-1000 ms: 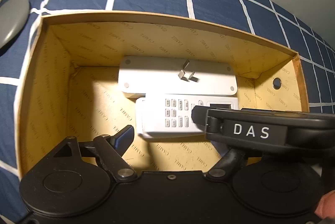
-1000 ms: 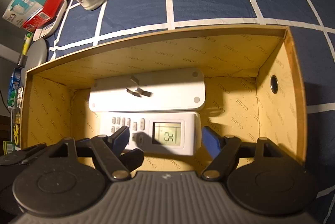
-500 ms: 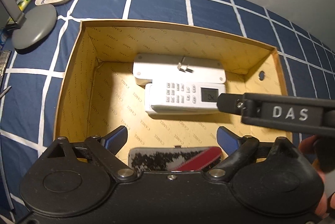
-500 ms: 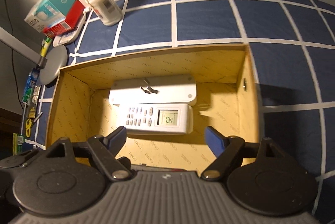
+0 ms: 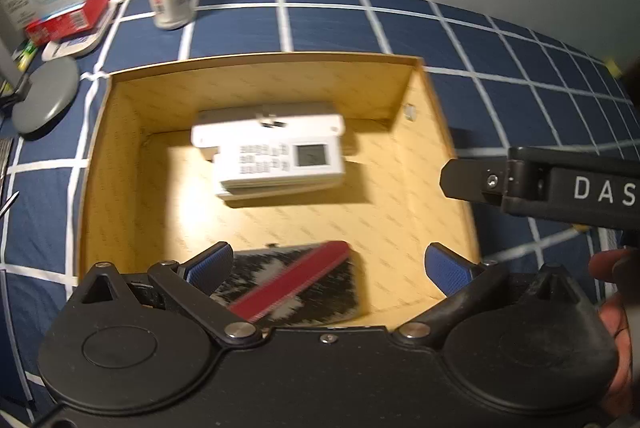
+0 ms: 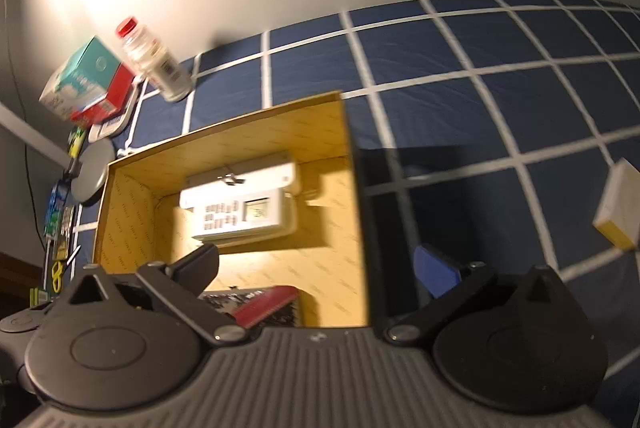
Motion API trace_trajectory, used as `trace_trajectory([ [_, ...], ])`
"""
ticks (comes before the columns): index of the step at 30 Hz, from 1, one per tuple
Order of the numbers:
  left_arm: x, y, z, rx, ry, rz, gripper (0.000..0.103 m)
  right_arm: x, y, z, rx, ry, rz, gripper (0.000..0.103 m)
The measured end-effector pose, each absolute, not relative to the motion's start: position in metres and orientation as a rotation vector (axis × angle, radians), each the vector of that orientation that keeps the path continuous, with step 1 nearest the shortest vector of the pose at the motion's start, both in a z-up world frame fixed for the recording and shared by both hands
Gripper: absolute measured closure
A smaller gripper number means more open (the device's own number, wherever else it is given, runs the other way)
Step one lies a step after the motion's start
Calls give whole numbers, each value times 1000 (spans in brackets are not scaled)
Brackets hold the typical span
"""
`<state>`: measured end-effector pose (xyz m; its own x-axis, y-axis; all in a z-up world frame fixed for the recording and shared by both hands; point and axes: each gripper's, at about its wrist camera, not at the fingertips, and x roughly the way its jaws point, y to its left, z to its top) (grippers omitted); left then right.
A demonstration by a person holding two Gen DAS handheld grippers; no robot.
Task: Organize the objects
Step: 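Move the right gripper to the white TV remote with coloured buttons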
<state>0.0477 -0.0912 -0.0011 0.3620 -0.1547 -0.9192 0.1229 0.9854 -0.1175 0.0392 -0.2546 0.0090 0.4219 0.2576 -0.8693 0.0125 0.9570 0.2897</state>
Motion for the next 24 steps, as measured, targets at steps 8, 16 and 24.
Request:
trace_trajectory([
  [8,33,-158,7,55,1171,-312,0,5,-328,15,357,1087,11,0],
  [16,24,-261,-5,161,1171,-478,0,-29,-443,7,479,1051,-176,0],
  [24,12,-370,-34,252,1200,-609,0,-68,-562,-18,561,1054,-369,0],
])
